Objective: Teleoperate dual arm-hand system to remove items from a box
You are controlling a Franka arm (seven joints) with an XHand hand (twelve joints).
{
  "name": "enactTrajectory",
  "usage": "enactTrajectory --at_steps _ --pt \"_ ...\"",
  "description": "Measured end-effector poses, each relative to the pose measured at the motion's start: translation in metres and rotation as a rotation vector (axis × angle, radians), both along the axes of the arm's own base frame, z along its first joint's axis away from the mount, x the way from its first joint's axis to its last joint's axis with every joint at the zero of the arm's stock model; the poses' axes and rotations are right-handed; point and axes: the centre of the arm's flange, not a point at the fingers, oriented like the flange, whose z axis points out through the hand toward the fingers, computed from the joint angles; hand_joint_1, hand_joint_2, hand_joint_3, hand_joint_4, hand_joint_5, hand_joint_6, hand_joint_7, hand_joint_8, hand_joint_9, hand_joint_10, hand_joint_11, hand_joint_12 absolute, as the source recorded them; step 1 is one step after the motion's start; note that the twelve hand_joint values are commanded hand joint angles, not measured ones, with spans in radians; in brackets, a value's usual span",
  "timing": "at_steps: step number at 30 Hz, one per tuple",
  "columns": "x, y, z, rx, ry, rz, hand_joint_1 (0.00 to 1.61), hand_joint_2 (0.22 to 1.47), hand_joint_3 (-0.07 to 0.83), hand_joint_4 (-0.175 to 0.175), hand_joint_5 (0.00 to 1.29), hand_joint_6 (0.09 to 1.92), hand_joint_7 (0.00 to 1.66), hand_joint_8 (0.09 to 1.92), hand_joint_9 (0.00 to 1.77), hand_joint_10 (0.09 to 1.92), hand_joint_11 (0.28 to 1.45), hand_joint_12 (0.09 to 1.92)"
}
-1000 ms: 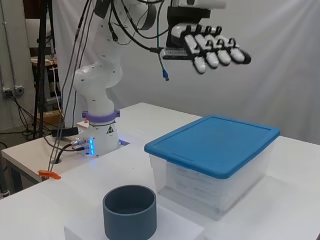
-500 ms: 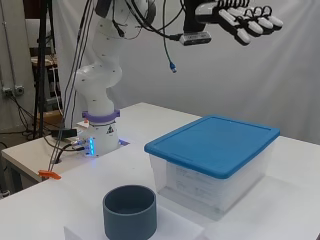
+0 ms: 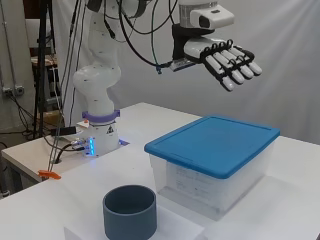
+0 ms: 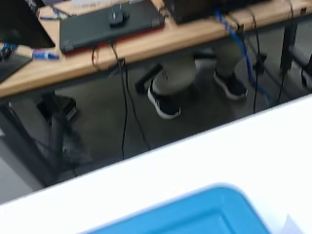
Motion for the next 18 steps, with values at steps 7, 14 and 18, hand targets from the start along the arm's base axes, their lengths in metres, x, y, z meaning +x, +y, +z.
enactTrajectory --at_steps 7,14,18 --pt "-0.029 -0.005 -0.038 0.064 0.059 -0.039 0.00 0.87 0.004 -0.009 0.16 0.09 0.20 0.09 0.28 0.09 0.43 0.09" --pt "-0.055 -0.031 -0.068 0.108 0.117 -0.180 0.00 0.89 0.008 -0.002 0.16 0.09 0.20 0.09 0.27 0.09 0.42 0.09" --pt "-0.069 -0.056 -0.063 0.090 0.121 -0.273 0.00 0.89 0.006 0.000 0.16 0.09 0.21 0.09 0.28 0.09 0.42 0.09"
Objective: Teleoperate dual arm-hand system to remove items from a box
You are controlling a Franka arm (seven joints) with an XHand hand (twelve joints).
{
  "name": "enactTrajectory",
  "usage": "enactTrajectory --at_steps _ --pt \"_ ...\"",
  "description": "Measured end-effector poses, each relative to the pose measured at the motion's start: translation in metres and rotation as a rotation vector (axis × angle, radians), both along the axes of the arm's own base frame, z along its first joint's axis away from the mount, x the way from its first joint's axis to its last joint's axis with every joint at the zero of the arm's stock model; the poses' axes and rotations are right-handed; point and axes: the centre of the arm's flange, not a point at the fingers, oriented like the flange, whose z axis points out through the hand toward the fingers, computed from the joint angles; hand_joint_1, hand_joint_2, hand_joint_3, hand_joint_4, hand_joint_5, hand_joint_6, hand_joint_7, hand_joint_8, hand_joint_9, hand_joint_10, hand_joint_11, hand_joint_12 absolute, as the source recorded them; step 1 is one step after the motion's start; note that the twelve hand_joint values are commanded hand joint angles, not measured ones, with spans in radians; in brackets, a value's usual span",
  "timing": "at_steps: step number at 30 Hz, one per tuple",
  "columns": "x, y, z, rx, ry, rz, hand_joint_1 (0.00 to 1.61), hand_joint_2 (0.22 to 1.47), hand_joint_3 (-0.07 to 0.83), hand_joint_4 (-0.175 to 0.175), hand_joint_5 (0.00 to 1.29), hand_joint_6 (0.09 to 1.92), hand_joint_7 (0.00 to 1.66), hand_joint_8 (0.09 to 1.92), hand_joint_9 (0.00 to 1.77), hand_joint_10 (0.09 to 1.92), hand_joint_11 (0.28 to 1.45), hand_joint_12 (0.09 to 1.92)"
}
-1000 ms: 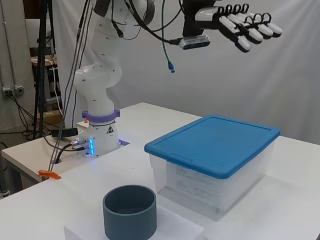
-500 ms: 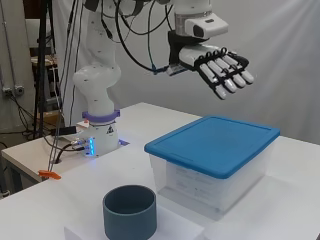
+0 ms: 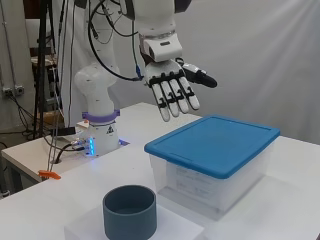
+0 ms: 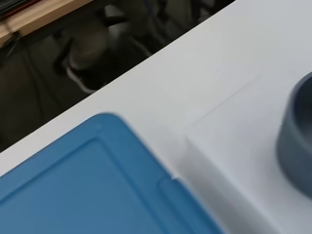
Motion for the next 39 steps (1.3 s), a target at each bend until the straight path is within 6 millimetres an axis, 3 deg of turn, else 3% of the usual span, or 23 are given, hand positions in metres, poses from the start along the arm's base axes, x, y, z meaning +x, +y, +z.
enactTrajectory --at_steps 5,11,15,19,26,29,34,39 --pt "-0.017 -0.018 0.024 -0.059 -0.017 -0.066 0.00 0.89 0.005 0.003 0.18 0.09 0.22 0.09 0.29 0.09 0.42 0.09" --pt "-0.029 -0.010 0.053 -0.071 -0.061 -0.065 0.00 0.89 0.005 0.003 0.19 0.09 0.23 0.09 0.29 0.09 0.42 0.09" --pt "-0.031 0.000 0.058 -0.042 -0.086 -0.043 0.00 0.90 0.004 0.001 0.19 0.09 0.23 0.09 0.29 0.09 0.42 0.09" --pt "-0.024 0.021 0.046 0.006 -0.090 -0.001 0.00 0.89 0.003 -0.002 0.19 0.09 0.23 0.09 0.30 0.09 0.42 0.09" --pt "-0.005 0.086 0.014 0.055 -0.055 0.085 0.00 0.89 0.001 -0.001 0.20 0.09 0.25 0.09 0.30 0.09 0.42 0.09" --pt "-0.002 0.103 0.001 0.052 -0.033 0.090 0.00 0.89 0.000 0.002 0.20 0.09 0.25 0.09 0.31 0.09 0.42 0.09" --pt "-0.005 0.103 -0.018 0.037 0.005 0.039 0.00 0.89 0.000 0.005 0.20 0.09 0.26 0.09 0.31 0.09 0.42 0.09" --pt "-0.014 0.076 -0.031 0.024 0.041 -0.058 0.00 0.89 0.002 0.006 0.20 0.09 0.28 0.09 0.32 0.09 0.41 0.09"
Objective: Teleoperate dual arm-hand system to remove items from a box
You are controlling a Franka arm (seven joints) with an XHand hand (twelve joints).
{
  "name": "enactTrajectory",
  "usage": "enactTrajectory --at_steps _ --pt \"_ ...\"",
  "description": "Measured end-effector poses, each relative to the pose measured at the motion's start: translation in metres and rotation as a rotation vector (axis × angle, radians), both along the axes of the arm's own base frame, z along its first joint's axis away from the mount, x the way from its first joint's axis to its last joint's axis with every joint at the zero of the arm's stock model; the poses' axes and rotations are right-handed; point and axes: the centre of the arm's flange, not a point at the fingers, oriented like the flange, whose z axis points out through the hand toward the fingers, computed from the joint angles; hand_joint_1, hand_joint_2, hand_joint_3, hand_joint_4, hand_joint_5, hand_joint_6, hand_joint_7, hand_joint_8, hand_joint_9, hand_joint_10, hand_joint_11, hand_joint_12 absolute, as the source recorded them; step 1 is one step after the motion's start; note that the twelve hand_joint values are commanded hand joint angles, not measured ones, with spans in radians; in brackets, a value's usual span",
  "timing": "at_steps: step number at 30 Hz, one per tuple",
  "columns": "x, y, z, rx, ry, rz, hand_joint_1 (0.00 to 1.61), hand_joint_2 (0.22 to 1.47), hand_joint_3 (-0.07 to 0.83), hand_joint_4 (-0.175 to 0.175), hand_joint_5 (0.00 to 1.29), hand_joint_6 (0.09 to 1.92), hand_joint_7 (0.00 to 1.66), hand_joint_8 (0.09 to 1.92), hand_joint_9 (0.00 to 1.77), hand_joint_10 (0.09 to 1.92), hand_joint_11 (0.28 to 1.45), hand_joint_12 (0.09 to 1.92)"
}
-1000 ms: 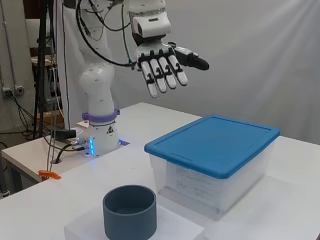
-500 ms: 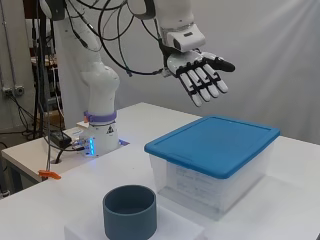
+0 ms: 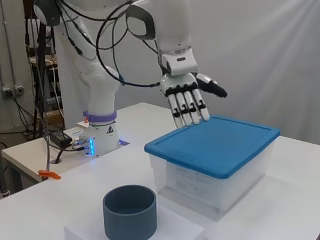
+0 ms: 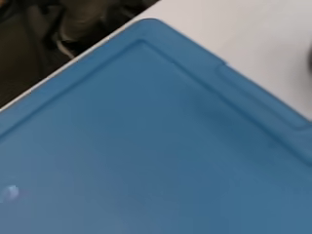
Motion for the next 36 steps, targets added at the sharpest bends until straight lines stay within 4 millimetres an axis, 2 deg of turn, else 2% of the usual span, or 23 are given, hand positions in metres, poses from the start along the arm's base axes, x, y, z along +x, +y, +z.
enactTrajectory --at_steps 11,20,26,31,36 --pt "-0.037 -0.083 -0.039 0.014 0.120 -0.301 0.00 0.90 0.001 0.002 0.23 0.09 0.36 0.09 0.41 0.09 0.45 0.09" --pt "-0.060 -0.120 -0.085 0.069 0.194 -0.369 0.00 0.89 -0.003 -0.006 0.24 0.09 0.38 0.09 0.43 0.09 0.46 0.09" --pt "-0.065 -0.126 -0.113 0.111 0.213 -0.352 0.00 0.88 -0.004 -0.001 0.23 0.09 0.35 0.09 0.42 0.09 0.45 0.09" --pt "-0.059 -0.116 -0.128 0.126 0.226 -0.308 0.00 0.88 -0.003 0.003 0.23 0.09 0.34 0.09 0.40 0.09 0.45 0.09" --pt "-0.048 -0.105 -0.133 0.119 0.229 -0.255 0.00 0.89 0.000 0.007 0.23 0.09 0.33 0.09 0.39 0.09 0.45 0.09"
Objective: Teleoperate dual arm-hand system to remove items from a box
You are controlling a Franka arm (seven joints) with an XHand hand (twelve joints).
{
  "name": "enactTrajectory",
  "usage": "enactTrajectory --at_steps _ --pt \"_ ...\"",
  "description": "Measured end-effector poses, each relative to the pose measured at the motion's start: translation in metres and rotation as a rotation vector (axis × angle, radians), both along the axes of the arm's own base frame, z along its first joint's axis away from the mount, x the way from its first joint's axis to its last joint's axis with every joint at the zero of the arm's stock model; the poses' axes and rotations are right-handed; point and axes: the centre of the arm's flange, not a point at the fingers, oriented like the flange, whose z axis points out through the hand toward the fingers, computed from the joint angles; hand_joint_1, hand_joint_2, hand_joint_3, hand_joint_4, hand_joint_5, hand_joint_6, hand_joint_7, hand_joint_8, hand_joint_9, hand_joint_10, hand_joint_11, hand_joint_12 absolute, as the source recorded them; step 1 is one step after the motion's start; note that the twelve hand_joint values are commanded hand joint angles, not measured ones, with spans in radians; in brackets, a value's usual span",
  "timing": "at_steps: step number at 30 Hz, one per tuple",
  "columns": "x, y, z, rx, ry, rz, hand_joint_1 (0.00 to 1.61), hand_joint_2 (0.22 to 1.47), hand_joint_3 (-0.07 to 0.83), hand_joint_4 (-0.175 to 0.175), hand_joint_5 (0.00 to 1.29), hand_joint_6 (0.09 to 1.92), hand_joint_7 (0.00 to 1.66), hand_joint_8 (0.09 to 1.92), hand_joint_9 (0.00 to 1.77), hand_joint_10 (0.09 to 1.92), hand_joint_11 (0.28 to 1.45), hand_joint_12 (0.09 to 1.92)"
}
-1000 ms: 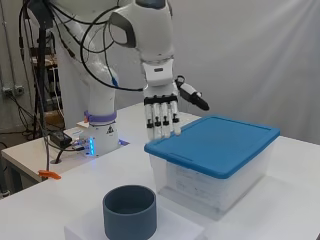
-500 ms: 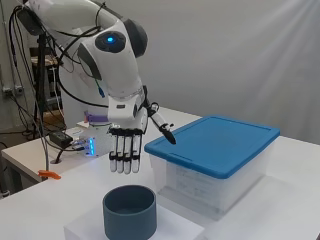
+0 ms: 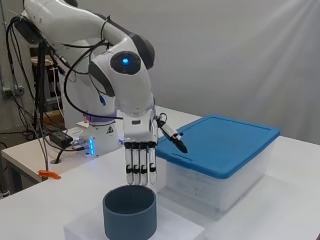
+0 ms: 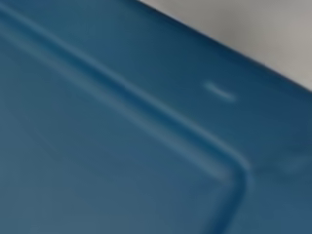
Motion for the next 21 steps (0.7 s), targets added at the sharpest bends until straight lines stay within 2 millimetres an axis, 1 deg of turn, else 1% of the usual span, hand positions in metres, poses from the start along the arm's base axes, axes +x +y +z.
enactTrajectory --at_steps 3,7,13,16,21 --pt "0.009 0.006 0.003 -0.011 -0.004 0.031 0.00 0.89 0.001 0.009 0.24 0.09 0.32 0.09 0.38 0.09 0.45 0.09" --pt "0.022 0.013 0.013 -0.025 -0.011 0.063 0.01 0.89 0.001 0.013 0.26 0.09 0.31 0.09 0.38 0.09 0.45 0.09" --pt "0.035 0.014 0.028 -0.041 -0.020 0.079 0.01 0.89 0.001 0.019 0.28 0.09 0.32 0.09 0.39 0.09 0.46 0.09" --pt "0.036 0.015 0.027 -0.039 -0.007 0.077 0.01 0.89 0.001 0.017 0.28 0.09 0.34 0.09 0.42 0.09 0.47 0.09" --pt "0.035 0.020 0.015 -0.024 0.032 0.073 0.03 0.90 0.003 0.019 0.27 0.09 0.37 0.09 0.45 0.09 0.49 0.09"
